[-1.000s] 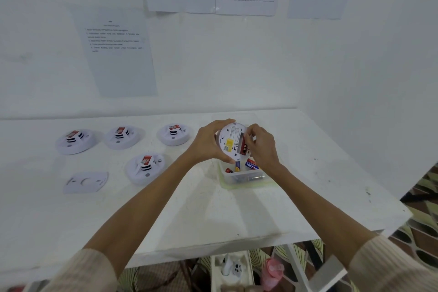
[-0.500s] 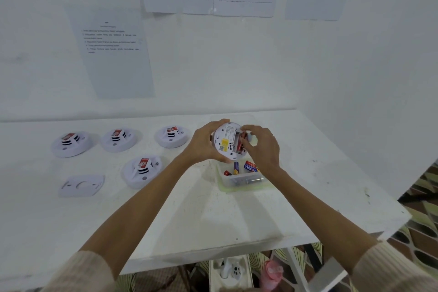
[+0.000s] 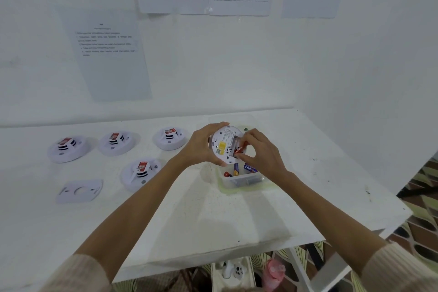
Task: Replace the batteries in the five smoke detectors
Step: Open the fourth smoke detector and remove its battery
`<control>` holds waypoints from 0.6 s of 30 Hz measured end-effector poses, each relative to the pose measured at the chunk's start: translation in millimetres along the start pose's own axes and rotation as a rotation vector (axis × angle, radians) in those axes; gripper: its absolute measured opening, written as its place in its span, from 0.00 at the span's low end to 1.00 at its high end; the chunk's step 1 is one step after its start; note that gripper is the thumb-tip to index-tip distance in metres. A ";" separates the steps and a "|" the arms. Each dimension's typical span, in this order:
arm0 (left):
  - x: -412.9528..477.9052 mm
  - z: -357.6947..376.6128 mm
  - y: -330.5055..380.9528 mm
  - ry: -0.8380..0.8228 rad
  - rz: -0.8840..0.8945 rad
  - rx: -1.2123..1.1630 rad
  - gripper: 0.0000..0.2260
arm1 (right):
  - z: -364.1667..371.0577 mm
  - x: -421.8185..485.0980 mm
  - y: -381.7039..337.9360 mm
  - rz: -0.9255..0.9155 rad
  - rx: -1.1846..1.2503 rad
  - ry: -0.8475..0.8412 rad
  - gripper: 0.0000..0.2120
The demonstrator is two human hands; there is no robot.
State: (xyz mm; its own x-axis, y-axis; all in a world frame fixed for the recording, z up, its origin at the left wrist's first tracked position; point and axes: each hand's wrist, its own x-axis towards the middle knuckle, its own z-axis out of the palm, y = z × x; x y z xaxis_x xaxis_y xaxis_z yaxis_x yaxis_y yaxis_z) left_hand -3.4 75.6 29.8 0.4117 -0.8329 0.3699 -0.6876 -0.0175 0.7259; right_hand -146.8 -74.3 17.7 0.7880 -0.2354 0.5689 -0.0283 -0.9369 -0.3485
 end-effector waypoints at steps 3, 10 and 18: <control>0.9 -3.4 -1.1 0.012 -0.006 -0.002 0.43 | -0.3 -3.9 5.6 0.099 0.152 0.061 0.06; -4.7 -5.7 -0.9 0.040 -0.050 -0.066 0.42 | -2.2 -9.6 19.1 0.226 0.370 0.012 0.03; 2.0 -19.8 0.4 0.081 -0.085 -0.117 0.43 | -10.0 23.2 2.9 0.272 0.574 0.045 0.12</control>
State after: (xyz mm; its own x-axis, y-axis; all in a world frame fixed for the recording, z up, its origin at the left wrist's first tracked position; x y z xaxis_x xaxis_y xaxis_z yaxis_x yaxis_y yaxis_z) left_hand 9.0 84.9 42.3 0.5155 -0.7840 0.3459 -0.5756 -0.0177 0.8176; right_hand -134.8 -85.0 37.4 0.7718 -0.4678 0.4307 0.1205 -0.5576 -0.8213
